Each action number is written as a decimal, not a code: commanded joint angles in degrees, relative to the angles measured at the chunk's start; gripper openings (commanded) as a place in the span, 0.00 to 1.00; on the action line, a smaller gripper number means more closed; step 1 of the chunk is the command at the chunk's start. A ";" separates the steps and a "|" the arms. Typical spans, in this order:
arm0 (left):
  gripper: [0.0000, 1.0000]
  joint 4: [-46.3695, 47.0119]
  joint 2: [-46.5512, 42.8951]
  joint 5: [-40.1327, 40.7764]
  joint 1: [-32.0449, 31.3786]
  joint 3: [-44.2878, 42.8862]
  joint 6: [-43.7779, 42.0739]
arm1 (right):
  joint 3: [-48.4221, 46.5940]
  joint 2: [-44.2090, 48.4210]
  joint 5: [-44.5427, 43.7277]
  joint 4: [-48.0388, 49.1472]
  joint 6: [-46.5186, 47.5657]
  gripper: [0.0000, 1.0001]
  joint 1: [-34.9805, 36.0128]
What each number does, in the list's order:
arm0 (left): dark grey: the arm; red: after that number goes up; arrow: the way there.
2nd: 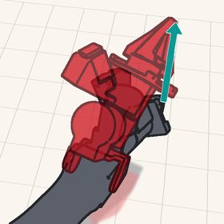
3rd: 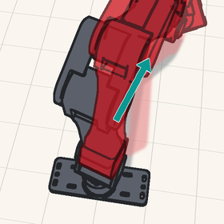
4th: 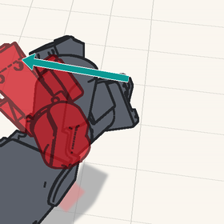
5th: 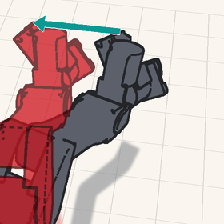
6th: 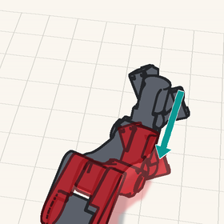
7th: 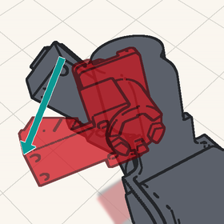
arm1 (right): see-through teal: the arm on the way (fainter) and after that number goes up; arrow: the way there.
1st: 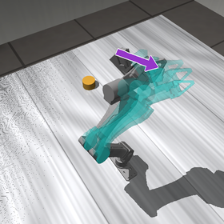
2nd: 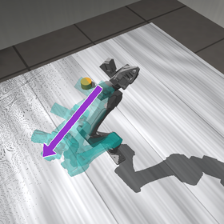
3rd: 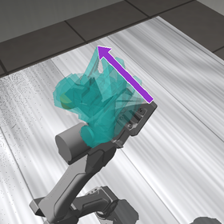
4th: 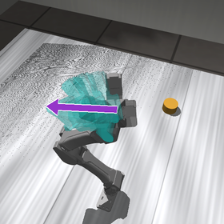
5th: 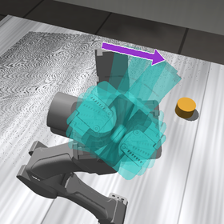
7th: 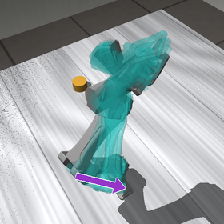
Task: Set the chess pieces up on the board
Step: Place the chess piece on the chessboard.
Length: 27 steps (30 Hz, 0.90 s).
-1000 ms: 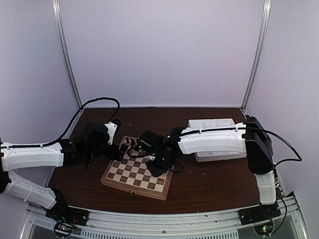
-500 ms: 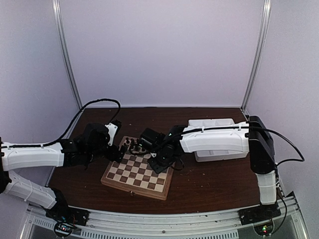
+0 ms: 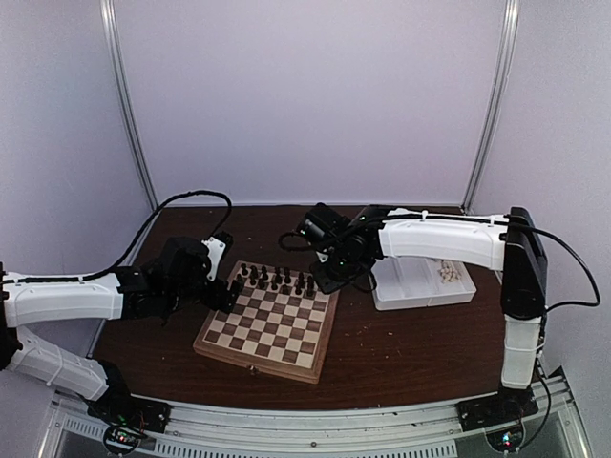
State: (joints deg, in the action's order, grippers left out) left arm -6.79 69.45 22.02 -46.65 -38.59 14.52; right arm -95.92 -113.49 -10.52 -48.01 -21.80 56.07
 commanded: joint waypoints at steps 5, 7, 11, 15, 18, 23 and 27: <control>0.98 0.11 0.25 -0.40 0.39 -0.85 0.42 | 1.41 1.11 2.50 3.53 1.75 0.04 -3.17; 0.98 -0.13 0.25 -0.32 0.40 -1.03 0.34 | 1.34 0.62 3.14 4.04 1.85 0.04 -3.56; 0.98 -0.55 0.08 -0.10 0.35 -1.31 0.12 | 1.61 -0.38 4.92 5.11 1.90 0.04 -4.23; 0.98 -0.54 0.15 -0.12 0.34 -1.31 0.00 | 1.55 -1.22 6.19 6.04 2.02 0.04 -4.49; 0.98 -0.72 0.16 -0.10 0.38 -1.48 0.03 | 1.35 -1.99 6.69 6.21 2.03 0.04 -4.57; 0.98 -0.87 0.07 0.08 0.38 -1.60 -0.29 | 1.26 -3.23 7.12 6.69 2.03 0.04 -4.56; 0.98 -0.98 0.16 0.08 0.36 -1.60 -0.53 | 1.25 -4.19 7.22 6.94 2.03 0.04 -4.65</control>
State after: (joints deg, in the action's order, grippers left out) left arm -8.14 69.45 22.04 -46.63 -38.76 14.48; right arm -95.09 -116.22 -3.75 -41.98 -20.38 51.72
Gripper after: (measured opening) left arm 0.977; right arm 0.101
